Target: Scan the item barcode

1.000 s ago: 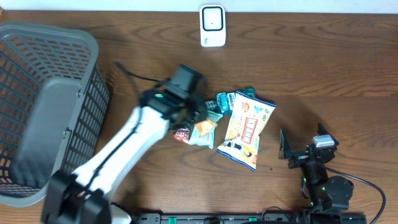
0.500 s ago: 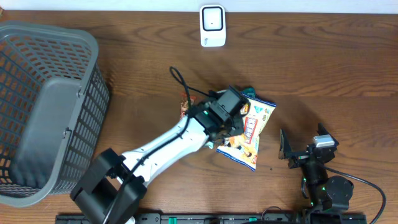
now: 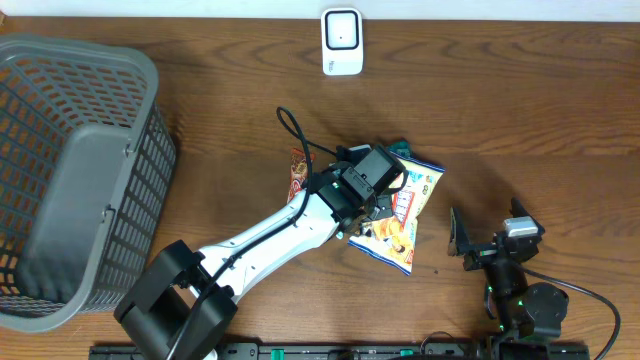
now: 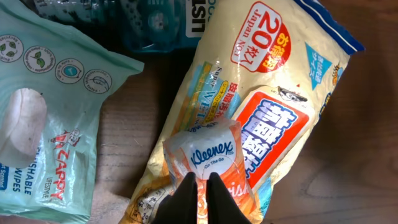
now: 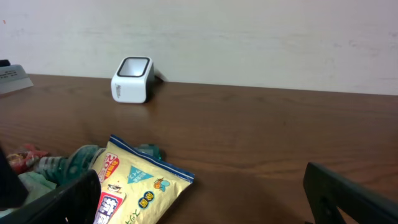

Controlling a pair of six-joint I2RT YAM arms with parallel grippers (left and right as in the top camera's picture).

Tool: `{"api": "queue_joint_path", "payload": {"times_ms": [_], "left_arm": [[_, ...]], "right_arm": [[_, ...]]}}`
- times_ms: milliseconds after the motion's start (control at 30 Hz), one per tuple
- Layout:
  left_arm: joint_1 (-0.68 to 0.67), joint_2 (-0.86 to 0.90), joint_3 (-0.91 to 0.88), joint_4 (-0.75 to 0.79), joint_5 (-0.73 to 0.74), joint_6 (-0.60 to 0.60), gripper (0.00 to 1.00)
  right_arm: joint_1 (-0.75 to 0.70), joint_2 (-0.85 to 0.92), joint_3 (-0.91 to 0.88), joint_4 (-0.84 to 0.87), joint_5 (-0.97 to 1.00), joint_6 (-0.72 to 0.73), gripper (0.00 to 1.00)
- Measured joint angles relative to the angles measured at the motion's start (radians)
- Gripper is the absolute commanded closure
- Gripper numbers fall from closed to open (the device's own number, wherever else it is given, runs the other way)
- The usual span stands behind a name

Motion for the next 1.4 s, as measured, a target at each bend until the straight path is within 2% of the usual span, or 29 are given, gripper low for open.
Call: {"api": "queue_joint_path", "payload": {"times_ms": [400, 733, 1067, 1100, 1167, 1233, 1333, 1367, 1400], "left_arm": [[-0.008, 0.021, 0.000, 0.036, -0.003, 0.002, 0.93], [-0.099, 0.108, 0.000, 0.051, -0.004, 0.002, 0.93], [-0.113, 0.116, 0.000, 0.050, -0.080, 0.043, 0.92], [-0.110, 0.112, 0.002, 0.041, -0.090, 0.069, 0.86], [-0.105, 0.094, 0.006, 0.015, -0.116, 0.113, 0.66], [-0.094, 0.051, 0.011, -0.016, -0.152, 0.173, 0.55], [-0.068, -0.063, 0.046, -0.035, -0.219, 0.261, 0.32], [-0.058, -0.114, 0.063, -0.035, -0.250, 0.299, 0.12], [-0.045, -0.170, 0.081, -0.028, -0.280, 0.322, 0.08]], "right_arm": [[0.000, 0.000, 0.000, 0.000, 0.000, 0.000, 0.01], [0.000, 0.000, 0.000, 0.000, 0.000, 0.000, 0.01], [0.000, 0.000, 0.000, 0.000, 0.000, 0.000, 0.01], [0.000, 0.000, 0.000, 0.000, 0.000, 0.000, 0.01], [0.000, 0.000, 0.000, 0.000, 0.000, 0.000, 0.01], [0.000, 0.000, 0.000, 0.000, 0.000, 0.000, 0.01], [0.000, 0.000, 0.000, 0.000, 0.000, 0.000, 0.01], [0.000, 0.000, 0.000, 0.000, 0.000, 0.000, 0.01], [0.000, 0.000, 0.000, 0.000, 0.000, 0.000, 0.01]]}}
